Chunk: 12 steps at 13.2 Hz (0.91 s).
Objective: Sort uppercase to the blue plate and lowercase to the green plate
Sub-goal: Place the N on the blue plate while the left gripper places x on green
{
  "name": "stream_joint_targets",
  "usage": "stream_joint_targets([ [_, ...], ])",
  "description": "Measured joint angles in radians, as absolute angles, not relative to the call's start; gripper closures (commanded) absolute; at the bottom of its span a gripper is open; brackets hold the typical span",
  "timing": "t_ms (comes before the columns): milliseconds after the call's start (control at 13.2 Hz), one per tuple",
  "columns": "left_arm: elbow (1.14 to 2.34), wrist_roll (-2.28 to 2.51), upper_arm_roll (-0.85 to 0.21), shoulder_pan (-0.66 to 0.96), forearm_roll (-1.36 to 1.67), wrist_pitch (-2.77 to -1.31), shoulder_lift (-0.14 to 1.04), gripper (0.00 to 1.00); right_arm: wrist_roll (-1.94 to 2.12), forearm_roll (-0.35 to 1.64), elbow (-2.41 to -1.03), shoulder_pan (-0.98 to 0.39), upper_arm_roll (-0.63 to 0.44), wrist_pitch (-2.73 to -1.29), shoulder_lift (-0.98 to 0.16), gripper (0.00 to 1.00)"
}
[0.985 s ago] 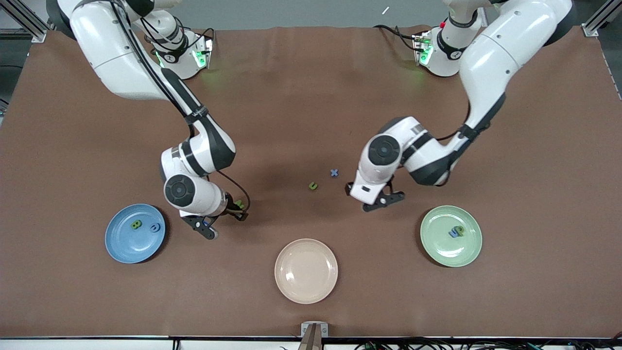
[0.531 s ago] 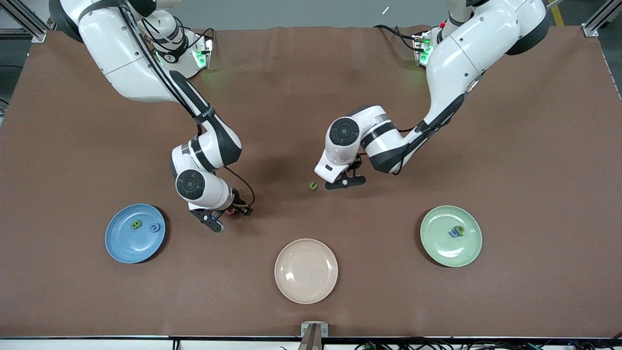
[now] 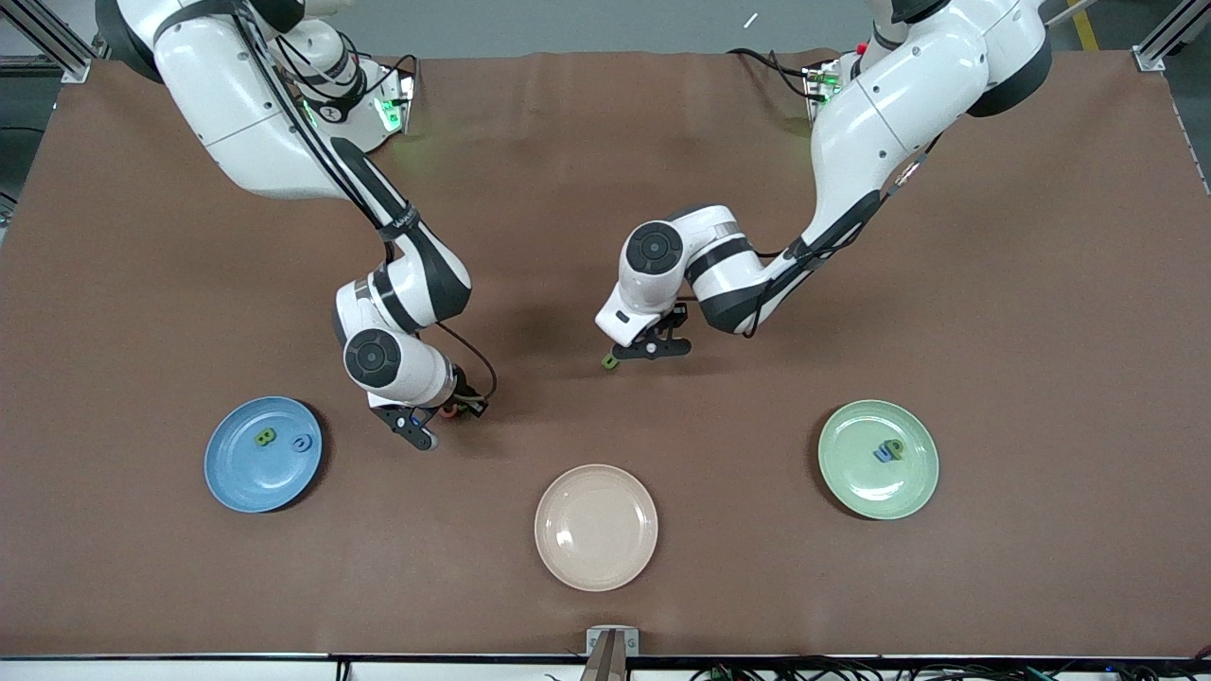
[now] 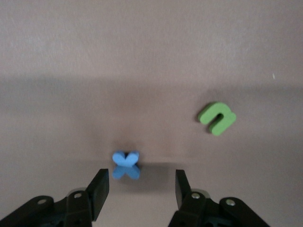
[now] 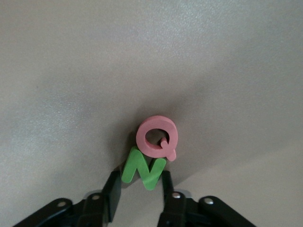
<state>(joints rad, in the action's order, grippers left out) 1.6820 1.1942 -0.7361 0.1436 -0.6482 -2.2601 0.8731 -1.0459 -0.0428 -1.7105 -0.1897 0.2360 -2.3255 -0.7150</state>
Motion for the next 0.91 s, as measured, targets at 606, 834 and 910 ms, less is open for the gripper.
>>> stream_joint_targets([
  [606,1.703,1.158,-0.726,0.145,-0.657,-2.275,0.881,0.7,-1.036,-0.058,-1.683,-0.191,0.238,-2.282,-0.684,0.89],
  [834,1.703,1.158,-0.727,0.145,-0.658,-2.271,0.875,0.99,-0.9,-0.061,-1.602,-0.162,0.219,-2.127,-0.649,0.88],
  [910,1.703,1.158,-0.727,0.145,-0.658,-2.271,0.875,0.99,-0.809,-0.068,-1.583,-0.128,0.213,-2.107,-0.644,0.88],
])
